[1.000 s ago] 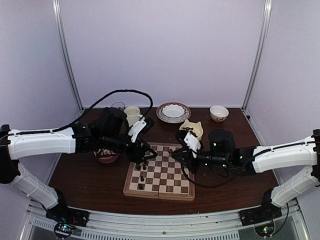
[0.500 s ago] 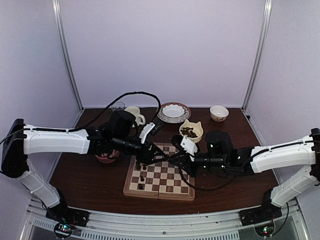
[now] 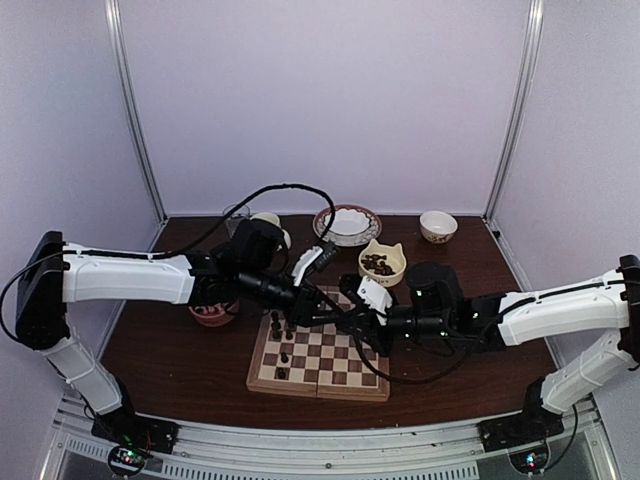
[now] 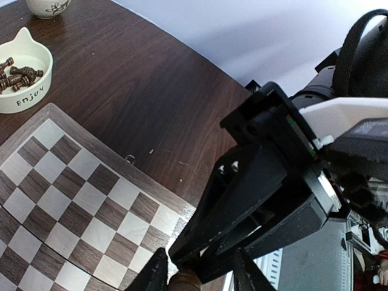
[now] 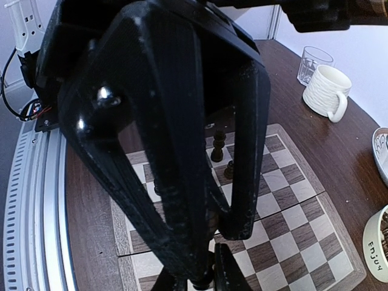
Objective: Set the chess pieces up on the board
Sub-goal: Pass from the right arm to the left
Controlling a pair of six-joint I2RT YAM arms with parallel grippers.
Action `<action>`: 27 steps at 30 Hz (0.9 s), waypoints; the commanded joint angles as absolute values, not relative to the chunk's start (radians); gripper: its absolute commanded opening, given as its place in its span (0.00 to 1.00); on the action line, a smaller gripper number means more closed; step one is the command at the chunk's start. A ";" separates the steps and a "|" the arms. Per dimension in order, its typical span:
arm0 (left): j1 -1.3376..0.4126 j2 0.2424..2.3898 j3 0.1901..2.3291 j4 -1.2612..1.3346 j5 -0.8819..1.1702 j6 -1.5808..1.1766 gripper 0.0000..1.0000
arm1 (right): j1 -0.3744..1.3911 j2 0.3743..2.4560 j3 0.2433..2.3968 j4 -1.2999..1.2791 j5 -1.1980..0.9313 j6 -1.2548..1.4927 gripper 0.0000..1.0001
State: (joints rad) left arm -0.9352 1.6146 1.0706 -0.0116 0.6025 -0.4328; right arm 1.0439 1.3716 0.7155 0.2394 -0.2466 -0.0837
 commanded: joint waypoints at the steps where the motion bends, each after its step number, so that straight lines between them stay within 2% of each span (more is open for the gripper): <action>1: -0.947 1.636 1.105 0.006 0.629 -0.425 0.32 | 1.052 1.379 0.746 0.248 -0.237 -0.095 0.02; 7: -0.948 1.629 1.111 -0.047 0.611 -0.408 0.41 | 1.053 1.356 0.731 0.255 -0.185 -0.092 0.02; 18: -0.948 1.628 1.112 -0.052 0.617 -0.407 0.41 | 1.052 1.331 0.714 0.265 -0.143 -0.090 0.02; 27: -0.947 1.636 1.118 -0.056 0.631 -0.408 0.25 | 1.053 1.336 0.713 0.267 -0.136 -0.091 0.03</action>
